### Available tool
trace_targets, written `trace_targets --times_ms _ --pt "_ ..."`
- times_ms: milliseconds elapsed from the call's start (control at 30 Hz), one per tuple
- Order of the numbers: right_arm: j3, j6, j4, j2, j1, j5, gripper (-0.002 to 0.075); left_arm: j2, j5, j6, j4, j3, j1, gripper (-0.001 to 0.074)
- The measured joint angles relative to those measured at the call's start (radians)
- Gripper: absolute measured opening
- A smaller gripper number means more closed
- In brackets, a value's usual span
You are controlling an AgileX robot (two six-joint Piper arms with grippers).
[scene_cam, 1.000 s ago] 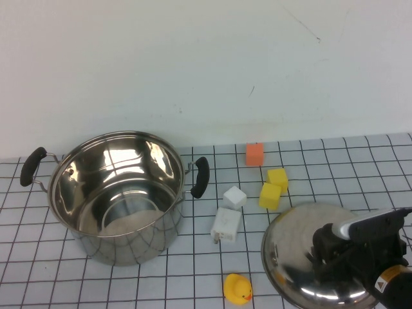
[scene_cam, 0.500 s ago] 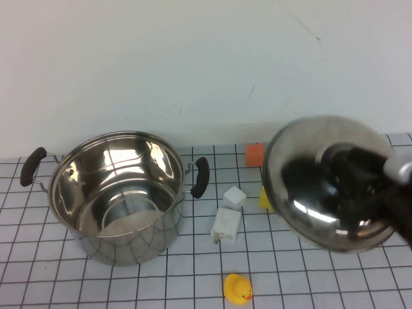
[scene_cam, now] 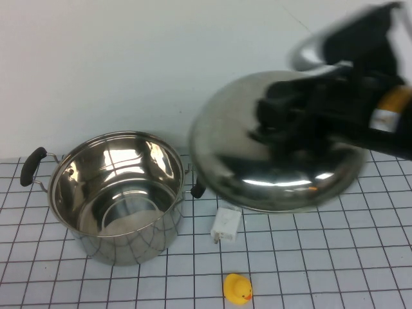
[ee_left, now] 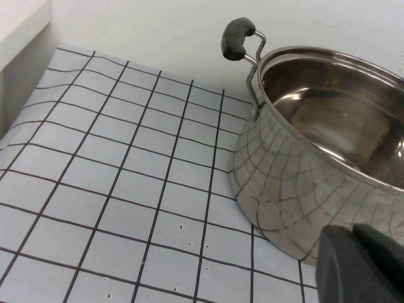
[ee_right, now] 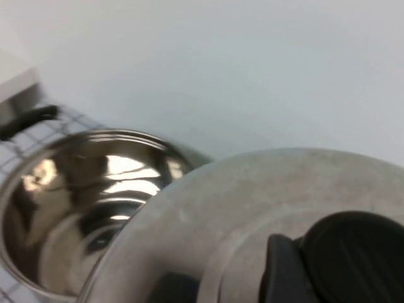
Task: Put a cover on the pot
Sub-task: Place the pot lid on the pot
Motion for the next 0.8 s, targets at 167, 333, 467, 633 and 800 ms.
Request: trace_targets --times_ms 167,333,467,633,800 --pt "-0.216 0.002 0.0 0.257 0.089 0.005 0.0353 0.0 0.0 0.0 0.0 0.0 0.0 -0.0003" --pt "-0.447 0.004 0.0 0.521 0.145 0.007 0.0353 0.0 0.0 0.0 0.0 0.0 0.0 -0.0003" --pt "-0.633 0.004 0.015 0.701 0.164 0.028 0.0353 0.0 0.0 0.0 0.0 0.0 0.0 -0.0003" --pt "-0.767 0.004 0.028 0.836 0.181 0.065 0.0353 0.0 0.0 0.0 0.0 0.0 0.0 -0.0003" --pt "-0.82 0.004 0.032 0.871 0.197 0.065 0.0353 0.0 0.0 0.0 0.0 0.0 0.0 -0.0003"
